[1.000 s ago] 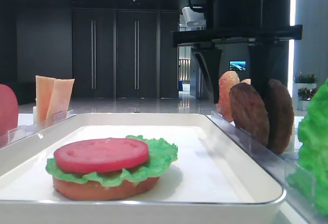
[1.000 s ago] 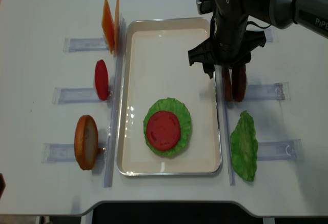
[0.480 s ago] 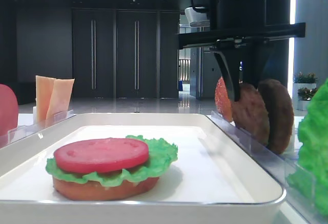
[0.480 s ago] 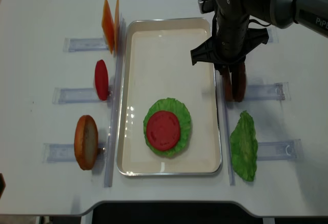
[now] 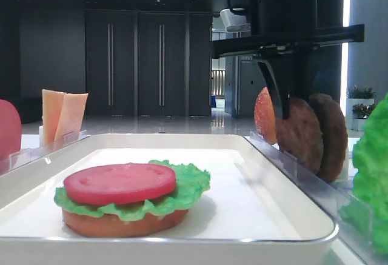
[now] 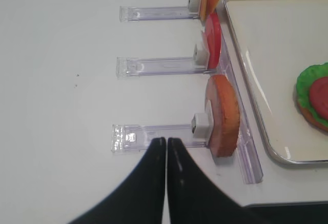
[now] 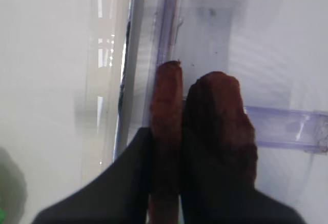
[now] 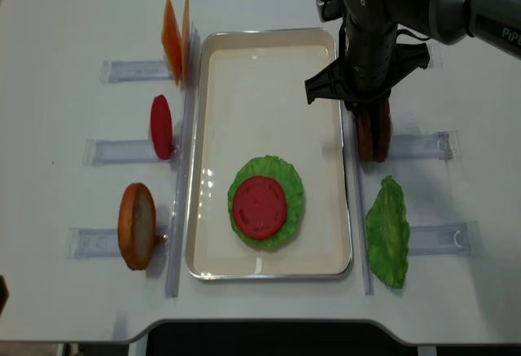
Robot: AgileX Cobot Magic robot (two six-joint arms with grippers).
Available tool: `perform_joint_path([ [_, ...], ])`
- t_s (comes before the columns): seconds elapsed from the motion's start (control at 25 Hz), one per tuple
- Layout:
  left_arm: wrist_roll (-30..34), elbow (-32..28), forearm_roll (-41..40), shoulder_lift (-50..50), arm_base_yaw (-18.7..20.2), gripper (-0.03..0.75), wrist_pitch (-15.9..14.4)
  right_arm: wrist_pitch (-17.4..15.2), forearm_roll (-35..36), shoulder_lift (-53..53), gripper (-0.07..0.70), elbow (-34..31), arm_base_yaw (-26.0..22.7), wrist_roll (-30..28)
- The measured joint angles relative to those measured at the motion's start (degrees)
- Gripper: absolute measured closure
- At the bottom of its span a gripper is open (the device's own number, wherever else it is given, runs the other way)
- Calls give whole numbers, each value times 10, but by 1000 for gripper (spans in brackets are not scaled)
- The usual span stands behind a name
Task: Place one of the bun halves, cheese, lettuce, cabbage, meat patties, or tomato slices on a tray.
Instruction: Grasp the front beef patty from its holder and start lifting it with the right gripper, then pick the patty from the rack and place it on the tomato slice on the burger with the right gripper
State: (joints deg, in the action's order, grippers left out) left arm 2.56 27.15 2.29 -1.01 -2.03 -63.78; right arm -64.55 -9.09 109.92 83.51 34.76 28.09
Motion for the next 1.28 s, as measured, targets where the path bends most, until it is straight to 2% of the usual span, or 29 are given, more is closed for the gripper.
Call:
perform_joint_path([
  [0.2, 0, 0, 0, 0, 0, 716, 0, -18, 22, -10, 522, 0, 0, 0],
  [0.92, 0, 0, 0, 0, 0, 716, 0, -36, 109, -107, 522, 10, 0, 3],
  [1.08, 0, 0, 0, 0, 0, 716, 0, -16, 138, -121, 522, 10, 8, -10],
  [1.28, 0, 0, 0, 0, 0, 716, 0, 52, 228, -135, 522, 1, 18, -52],
])
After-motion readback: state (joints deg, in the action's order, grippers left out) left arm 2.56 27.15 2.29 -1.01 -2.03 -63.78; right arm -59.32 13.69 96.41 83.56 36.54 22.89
